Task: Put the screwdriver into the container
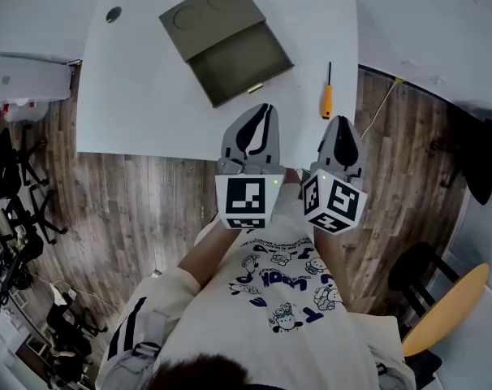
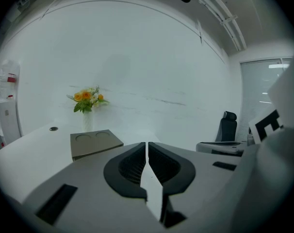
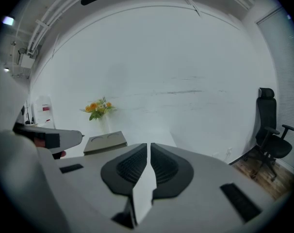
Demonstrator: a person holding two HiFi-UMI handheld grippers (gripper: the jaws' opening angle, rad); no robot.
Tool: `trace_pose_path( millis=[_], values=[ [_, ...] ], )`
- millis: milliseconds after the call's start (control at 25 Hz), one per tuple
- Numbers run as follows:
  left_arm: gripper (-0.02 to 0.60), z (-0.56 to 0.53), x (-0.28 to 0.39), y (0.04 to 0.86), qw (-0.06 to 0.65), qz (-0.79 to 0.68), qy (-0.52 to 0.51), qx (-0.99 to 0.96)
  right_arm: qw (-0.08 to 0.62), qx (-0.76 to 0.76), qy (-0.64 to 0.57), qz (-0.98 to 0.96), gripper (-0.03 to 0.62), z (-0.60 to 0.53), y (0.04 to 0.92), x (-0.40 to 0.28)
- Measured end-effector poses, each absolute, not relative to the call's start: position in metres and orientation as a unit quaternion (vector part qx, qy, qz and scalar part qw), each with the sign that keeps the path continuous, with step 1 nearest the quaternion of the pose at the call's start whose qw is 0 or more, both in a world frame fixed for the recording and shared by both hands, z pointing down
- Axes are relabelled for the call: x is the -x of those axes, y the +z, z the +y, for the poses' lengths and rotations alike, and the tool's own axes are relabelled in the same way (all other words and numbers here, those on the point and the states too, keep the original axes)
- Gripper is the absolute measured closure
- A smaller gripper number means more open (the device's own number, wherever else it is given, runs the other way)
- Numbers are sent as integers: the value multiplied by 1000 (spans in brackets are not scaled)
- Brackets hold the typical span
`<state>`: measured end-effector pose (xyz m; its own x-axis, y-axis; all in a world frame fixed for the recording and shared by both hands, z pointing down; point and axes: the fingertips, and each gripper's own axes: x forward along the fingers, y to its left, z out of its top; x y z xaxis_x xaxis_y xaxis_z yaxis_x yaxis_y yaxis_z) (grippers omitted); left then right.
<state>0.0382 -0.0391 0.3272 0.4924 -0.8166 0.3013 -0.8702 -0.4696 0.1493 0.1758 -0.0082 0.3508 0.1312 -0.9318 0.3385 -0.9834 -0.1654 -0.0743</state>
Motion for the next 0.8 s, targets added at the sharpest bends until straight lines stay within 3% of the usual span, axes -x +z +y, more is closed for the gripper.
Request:
trace_pose_path(
  millis=[800],
  values=[
    [552,-84,-67,372,179,-499,141,-836,130,-726,214,-641,553,-61,404,-202]
  ],
)
